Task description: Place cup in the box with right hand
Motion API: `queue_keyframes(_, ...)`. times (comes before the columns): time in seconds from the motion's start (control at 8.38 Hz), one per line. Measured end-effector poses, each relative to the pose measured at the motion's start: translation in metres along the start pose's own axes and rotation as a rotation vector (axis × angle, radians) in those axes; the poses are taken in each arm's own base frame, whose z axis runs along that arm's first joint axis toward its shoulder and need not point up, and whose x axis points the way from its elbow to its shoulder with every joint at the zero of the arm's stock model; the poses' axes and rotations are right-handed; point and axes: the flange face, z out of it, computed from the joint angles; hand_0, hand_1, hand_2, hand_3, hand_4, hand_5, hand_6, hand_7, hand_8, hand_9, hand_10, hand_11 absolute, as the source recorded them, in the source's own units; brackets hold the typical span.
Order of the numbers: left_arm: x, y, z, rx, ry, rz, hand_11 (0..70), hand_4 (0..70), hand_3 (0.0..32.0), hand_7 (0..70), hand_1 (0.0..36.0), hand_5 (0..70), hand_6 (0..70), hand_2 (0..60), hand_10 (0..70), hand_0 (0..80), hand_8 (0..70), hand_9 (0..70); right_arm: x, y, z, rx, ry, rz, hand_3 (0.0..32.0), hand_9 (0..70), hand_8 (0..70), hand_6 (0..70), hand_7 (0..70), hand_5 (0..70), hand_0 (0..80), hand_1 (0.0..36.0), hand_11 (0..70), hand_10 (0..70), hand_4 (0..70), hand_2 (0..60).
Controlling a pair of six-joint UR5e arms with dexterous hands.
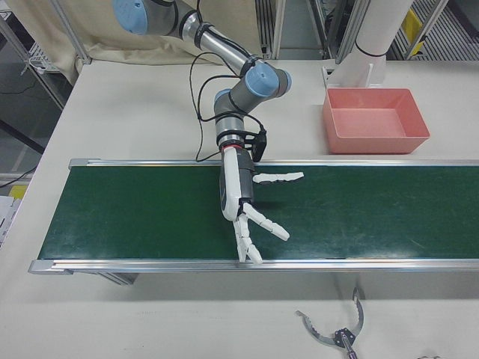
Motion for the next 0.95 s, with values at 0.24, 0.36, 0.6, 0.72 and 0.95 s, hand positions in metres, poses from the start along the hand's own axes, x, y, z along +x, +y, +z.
queue_keyframes(0.24, 0.0000, 0.0000, 0.0000, 0.000, 0.000, 0.000, 0.0, 0.0, 0.0, 0.0, 0.0, 0.0, 0.0, 0.0, 0.0, 0.0, 0.0, 0.0, 0.0010, 0.0023, 0.0015, -0.003, -0.001, 0.002, 0.0, 15.0, 7.8, 5.2, 17.6, 5.5, 55.3, 10.1, 5.6, 2.8, 24.2, 0.0)
queue_keyframes(0.36, 0.0000, 0.0001, 0.0000, 0.000, 0.000, 0.000, 0.0, 0.0, 0.0, 0.0, 0.0, 0.0, 0.0, 0.0, 0.0, 0.0, 0.0, 0.0, 0.0016, 0.0032, 0.0019, -0.004, 0.000, 0.003, 0.0, 14.9, 7.7, 5.2, 17.6, 5.4, 53.1, 13.7, 5.6, 2.8, 19.6, 5.5)
queue_keyframes(0.6, 0.0000, 0.0000, 0.0000, 0.000, 0.000, 0.000, 0.0, 0.0, 0.0, 0.0, 0.0, 0.0, 0.0, 0.0, 0.0, 0.0, 0.0, 0.0, 0.0047, 0.0048, 0.0009, -0.006, 0.006, 0.005, 0.0, 14.9, 7.7, 5.2, 17.6, 5.4, 52.4, 14.7, 4.9, 2.3, 18.1, 7.1)
queue_keyframes(0.72, 0.0000, 0.0000, 0.0000, 0.000, 0.000, 0.000, 0.0, 0.0, 0.0, 0.0, 0.0, 0.0, 0.0, 0.0, 0.0, 0.0, 0.0, 0.0, 0.0065, 0.0061, 0.0001, -0.008, 0.010, 0.006, 0.0, 14.9, 7.7, 5.1, 17.6, 5.4, 54.0, 12.1, 4.7, 2.2, 21.5, 3.0)
queue_keyframes(0.95, 0.0000, 0.0003, 0.0001, -0.001, 0.000, 0.000, 0.0, 0.0, 0.0, 0.0, 0.0, 0.0, 0.0, 0.0, 0.0, 0.0, 0.0, 0.0, 0.0075, 0.0080, -0.0007, -0.011, 0.013, 0.008, 0.0, 14.8, 7.6, 5.0, 17.5, 5.3, 52.9, 14.0, 3.9, 1.6, 19.5, 6.1)
